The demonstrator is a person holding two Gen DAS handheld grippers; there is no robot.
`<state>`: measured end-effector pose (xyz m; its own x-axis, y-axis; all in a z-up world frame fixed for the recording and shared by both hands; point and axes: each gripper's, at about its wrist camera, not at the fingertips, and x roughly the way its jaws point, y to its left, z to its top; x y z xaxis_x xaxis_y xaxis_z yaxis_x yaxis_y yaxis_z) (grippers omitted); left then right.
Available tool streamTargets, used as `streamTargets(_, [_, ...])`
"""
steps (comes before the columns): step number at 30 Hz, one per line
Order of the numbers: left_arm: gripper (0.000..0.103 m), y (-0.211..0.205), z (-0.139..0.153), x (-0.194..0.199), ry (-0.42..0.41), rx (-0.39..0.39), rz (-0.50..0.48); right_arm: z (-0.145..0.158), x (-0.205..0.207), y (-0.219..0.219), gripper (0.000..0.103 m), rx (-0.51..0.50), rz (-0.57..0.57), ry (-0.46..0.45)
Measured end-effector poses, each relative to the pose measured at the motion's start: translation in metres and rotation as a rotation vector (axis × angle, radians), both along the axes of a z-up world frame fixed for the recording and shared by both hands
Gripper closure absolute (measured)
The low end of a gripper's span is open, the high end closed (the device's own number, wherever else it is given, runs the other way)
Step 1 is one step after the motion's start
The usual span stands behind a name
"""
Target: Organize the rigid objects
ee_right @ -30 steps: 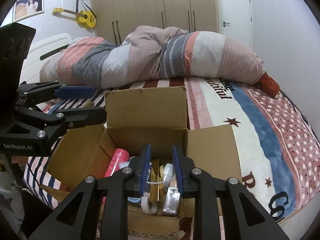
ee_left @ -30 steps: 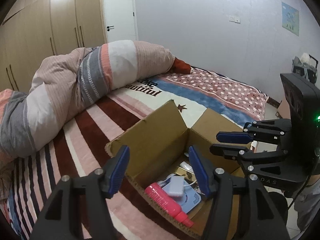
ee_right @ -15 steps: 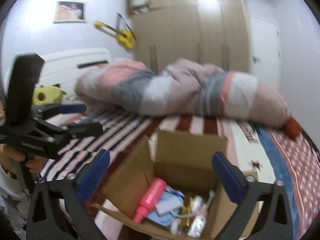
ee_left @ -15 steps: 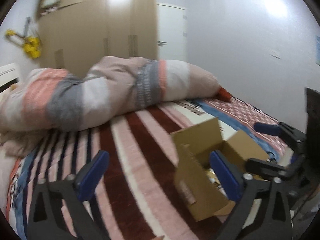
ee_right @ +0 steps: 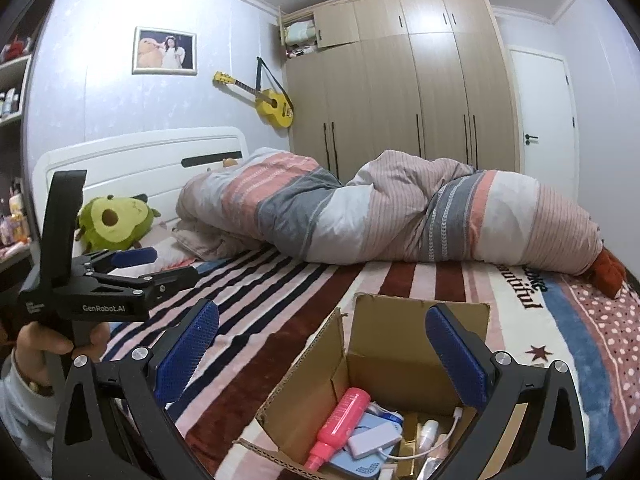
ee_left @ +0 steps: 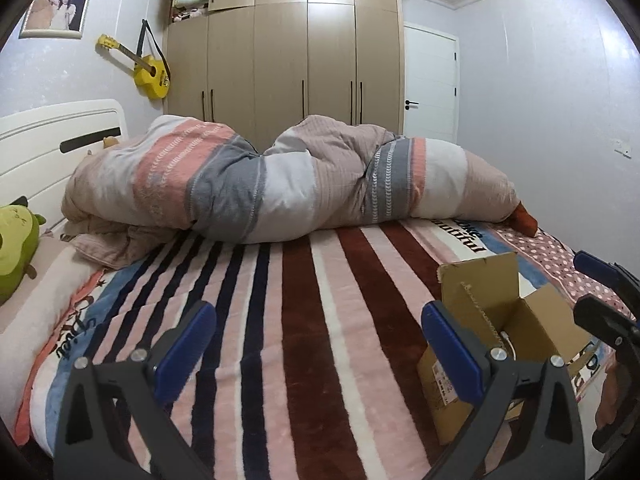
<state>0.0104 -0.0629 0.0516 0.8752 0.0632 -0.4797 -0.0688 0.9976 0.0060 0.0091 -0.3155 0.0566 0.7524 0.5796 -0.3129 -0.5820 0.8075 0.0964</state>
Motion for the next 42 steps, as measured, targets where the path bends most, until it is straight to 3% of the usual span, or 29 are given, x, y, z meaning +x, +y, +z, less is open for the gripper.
streamTargets(42, [0.001,-0.0059,0.0024,-0.006,-0.019,0.004,0.003,-0.0055,-0.0014,0.0012,0.0,-0.017,-0.006,-0.008])
